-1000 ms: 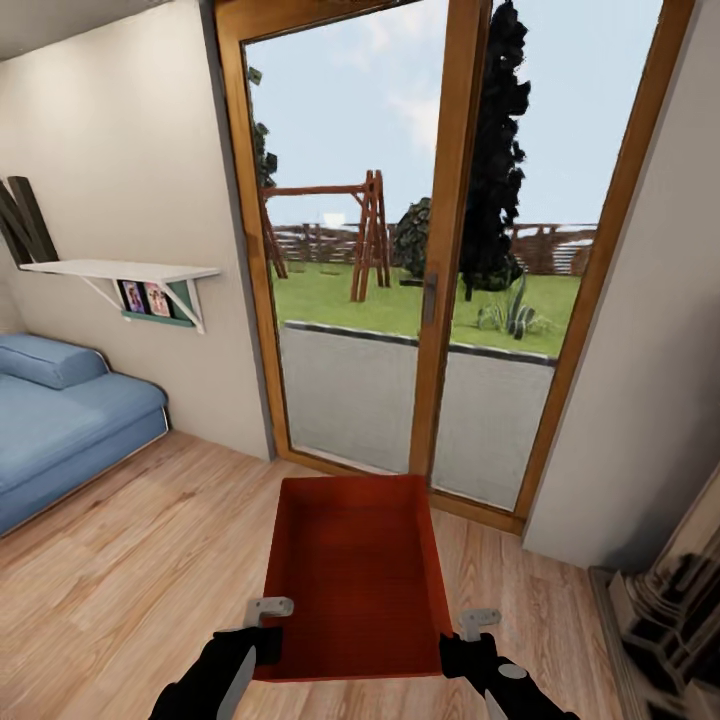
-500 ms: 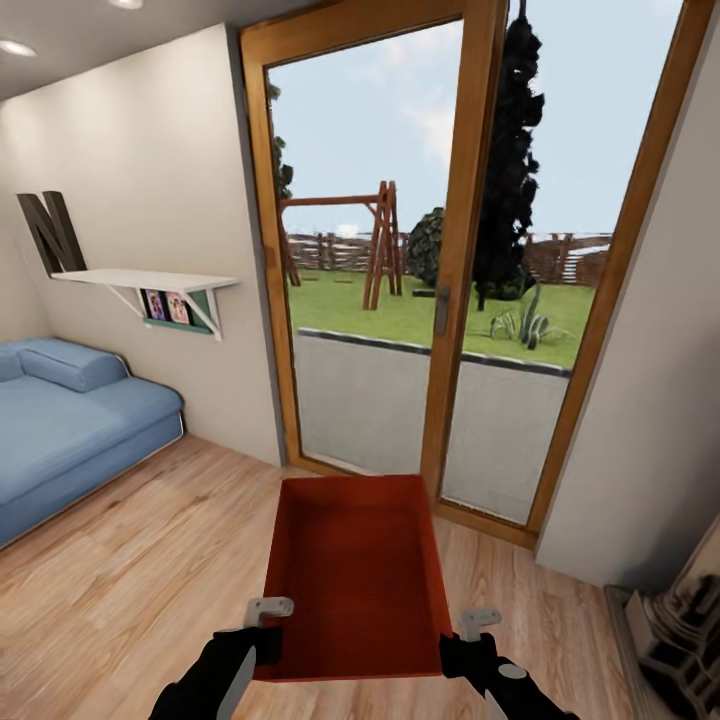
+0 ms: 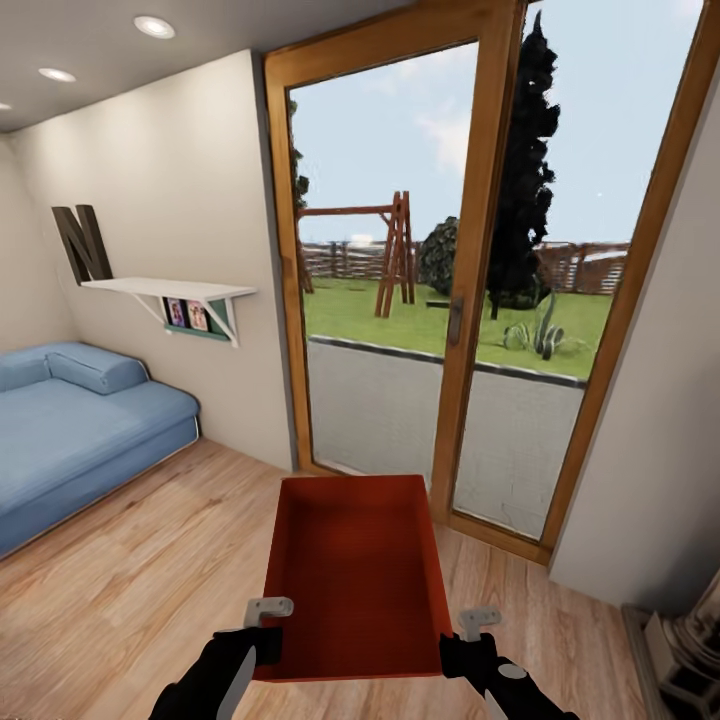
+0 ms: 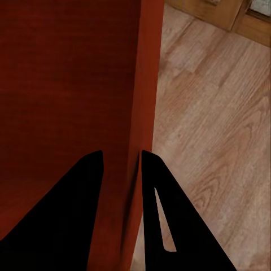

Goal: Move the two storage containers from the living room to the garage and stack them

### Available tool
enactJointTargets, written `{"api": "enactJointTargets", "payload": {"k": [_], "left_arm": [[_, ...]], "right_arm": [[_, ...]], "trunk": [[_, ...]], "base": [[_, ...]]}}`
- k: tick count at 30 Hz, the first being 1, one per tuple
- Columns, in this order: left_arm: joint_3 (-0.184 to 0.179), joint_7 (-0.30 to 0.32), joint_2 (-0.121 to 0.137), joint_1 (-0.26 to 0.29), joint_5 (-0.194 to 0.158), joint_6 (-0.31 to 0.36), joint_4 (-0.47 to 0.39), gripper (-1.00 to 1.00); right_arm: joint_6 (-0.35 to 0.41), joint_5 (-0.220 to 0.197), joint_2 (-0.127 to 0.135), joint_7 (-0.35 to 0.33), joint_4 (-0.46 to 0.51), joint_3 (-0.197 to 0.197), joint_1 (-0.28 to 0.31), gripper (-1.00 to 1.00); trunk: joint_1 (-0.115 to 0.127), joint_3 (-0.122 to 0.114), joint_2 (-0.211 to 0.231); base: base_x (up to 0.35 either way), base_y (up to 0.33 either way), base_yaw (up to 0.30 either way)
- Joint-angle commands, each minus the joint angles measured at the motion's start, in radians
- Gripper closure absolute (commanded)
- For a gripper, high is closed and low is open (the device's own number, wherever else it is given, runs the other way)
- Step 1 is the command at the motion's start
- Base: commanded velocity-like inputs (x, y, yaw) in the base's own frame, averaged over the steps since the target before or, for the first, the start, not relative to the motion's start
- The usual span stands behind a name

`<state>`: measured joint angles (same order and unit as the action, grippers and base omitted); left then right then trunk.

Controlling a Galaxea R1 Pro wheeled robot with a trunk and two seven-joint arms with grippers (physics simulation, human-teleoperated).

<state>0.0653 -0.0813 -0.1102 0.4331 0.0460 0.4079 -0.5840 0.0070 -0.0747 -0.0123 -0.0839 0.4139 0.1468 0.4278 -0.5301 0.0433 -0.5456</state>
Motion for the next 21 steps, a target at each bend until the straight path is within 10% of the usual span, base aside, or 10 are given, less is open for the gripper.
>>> {"api": "enactJointTargets", "payload": {"k": [1, 21], "left_arm": [[0.004, -0.004, -0.008, 0.001, 0.006, 0.004, -0.004, 1.00], [0.004, -0.003, -0.005, 0.001, 0.005, 0.003, -0.004, 1.00]], "right_arm": [[0.001, -0.010, -0.001, -0.002, -0.003, 0.014, 0.000, 1.00], [0.001, -0.010, -0.004, -0.002, -0.003, 0.014, 0.000, 1.00]], "trunk": [[0.003, -0.003, 0.005], [0.042, -0.065, 0.075]], "base": [[0.000, 0.000, 0.120], [0.000, 0.000, 0.126]]}}
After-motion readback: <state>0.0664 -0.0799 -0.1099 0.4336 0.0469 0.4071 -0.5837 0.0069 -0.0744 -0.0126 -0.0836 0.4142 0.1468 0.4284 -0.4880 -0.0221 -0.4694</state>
